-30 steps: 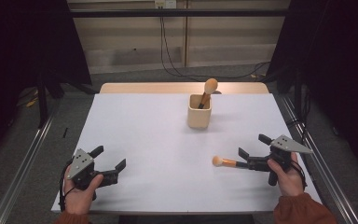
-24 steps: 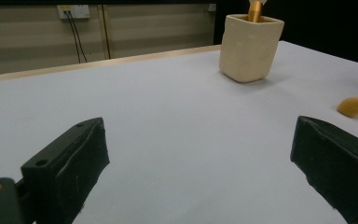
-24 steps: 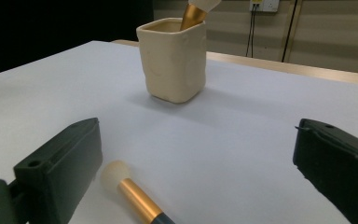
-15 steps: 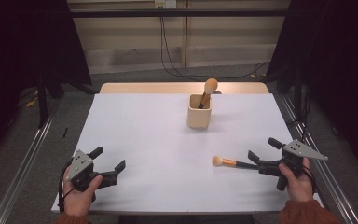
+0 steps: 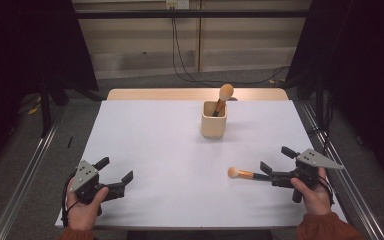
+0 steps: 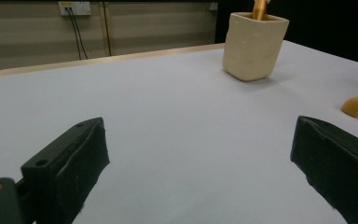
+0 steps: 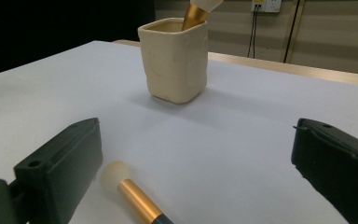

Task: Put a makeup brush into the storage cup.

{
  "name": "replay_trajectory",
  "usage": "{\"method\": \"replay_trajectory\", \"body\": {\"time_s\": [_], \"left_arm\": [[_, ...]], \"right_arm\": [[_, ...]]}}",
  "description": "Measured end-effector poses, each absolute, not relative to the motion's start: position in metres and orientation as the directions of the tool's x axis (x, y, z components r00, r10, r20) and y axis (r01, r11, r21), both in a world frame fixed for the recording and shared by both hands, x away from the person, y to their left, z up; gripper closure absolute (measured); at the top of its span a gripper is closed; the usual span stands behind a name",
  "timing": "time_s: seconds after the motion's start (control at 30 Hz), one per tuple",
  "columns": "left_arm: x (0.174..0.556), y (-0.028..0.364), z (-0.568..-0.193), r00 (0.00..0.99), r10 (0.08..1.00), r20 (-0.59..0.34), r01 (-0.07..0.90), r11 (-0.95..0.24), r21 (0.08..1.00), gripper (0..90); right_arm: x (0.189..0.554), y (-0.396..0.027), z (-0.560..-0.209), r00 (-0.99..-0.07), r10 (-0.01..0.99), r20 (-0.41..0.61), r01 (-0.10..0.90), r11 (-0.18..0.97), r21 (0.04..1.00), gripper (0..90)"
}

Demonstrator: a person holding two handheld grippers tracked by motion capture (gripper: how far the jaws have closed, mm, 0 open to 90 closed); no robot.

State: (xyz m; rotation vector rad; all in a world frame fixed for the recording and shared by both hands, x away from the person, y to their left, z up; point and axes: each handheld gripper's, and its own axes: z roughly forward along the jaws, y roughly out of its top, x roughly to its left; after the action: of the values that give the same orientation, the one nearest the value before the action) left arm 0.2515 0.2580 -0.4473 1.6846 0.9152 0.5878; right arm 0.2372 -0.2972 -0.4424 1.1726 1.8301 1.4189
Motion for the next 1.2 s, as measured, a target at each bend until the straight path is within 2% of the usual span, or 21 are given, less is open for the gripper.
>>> {"method": "replay_trajectory", "body": {"time_s": [0.33, 0.83, 1.2], "left_arm": [[0.252, 0.256, -0.445, 0.578, 0.814, -0.057, 0.271, -0.125, 0.954, 3.5], [0.252, 0.26, -0.446, 0.567, 0.822, -0.052, 0.275, -0.13, 0.953, 3.5], [0.252, 0.26, -0.447, 0.558, 0.828, -0.051, 0.28, -0.13, 0.951, 3.5]], "right_arm": [[0.241, -0.295, -0.437, -0.509, 0.857, 0.077, 0.312, 0.1, 0.945, 3.1], [0.265, -0.285, -0.429, -0.582, 0.805, 0.112, 0.356, 0.128, 0.926, 1.4], [0.282, -0.28, -0.418, -0.605, 0.791, 0.09, 0.33, 0.146, 0.933, 0.5]]}}
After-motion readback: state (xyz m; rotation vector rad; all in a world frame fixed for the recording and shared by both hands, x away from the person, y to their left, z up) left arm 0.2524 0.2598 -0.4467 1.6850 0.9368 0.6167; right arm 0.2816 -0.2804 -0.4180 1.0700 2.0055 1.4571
